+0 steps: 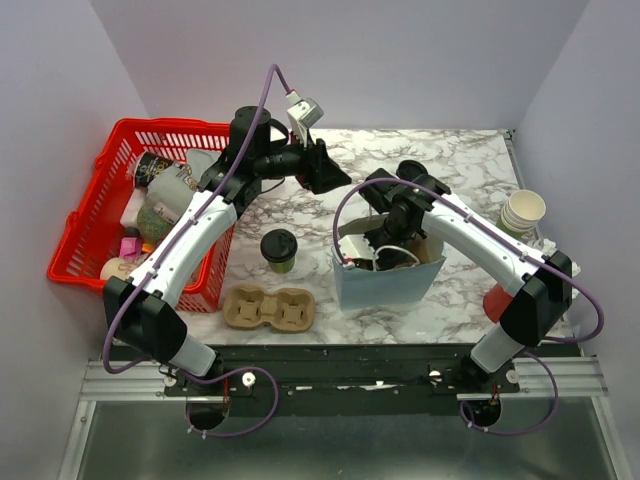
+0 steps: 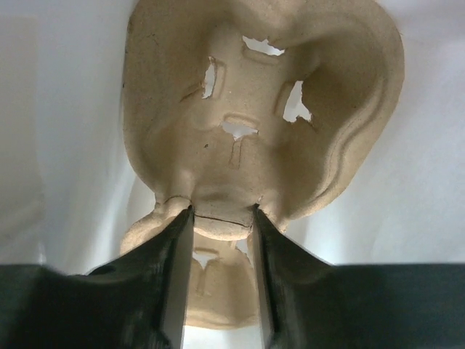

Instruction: Pack the takeout coffee

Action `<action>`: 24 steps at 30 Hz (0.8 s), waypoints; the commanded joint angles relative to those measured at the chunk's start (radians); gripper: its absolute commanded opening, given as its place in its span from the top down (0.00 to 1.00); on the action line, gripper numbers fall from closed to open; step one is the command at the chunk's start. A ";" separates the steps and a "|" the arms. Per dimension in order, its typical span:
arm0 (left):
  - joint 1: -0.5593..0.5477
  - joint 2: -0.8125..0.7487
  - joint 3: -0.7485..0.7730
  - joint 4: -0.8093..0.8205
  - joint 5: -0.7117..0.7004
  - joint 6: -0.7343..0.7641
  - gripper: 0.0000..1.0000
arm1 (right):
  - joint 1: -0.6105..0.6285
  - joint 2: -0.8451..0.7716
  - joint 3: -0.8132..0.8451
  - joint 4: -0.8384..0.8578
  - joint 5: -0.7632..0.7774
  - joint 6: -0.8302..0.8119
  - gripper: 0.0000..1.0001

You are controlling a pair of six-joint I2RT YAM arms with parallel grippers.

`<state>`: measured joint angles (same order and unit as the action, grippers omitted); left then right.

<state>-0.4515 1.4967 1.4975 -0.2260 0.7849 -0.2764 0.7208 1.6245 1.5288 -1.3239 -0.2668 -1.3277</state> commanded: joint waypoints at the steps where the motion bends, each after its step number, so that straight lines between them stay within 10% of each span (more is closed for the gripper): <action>1: 0.004 -0.021 -0.002 -0.009 0.010 0.016 0.32 | 0.008 -0.009 -0.002 -0.109 0.038 0.035 0.50; 24: -0.059 -0.035 -0.046 0.011 0.148 0.086 0.29 | 0.008 -0.277 0.035 0.152 0.086 0.312 0.26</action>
<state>-0.4637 1.4715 1.4521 -0.2333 0.8318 -0.2054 0.7212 1.4498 1.5532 -1.2972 -0.1886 -1.1164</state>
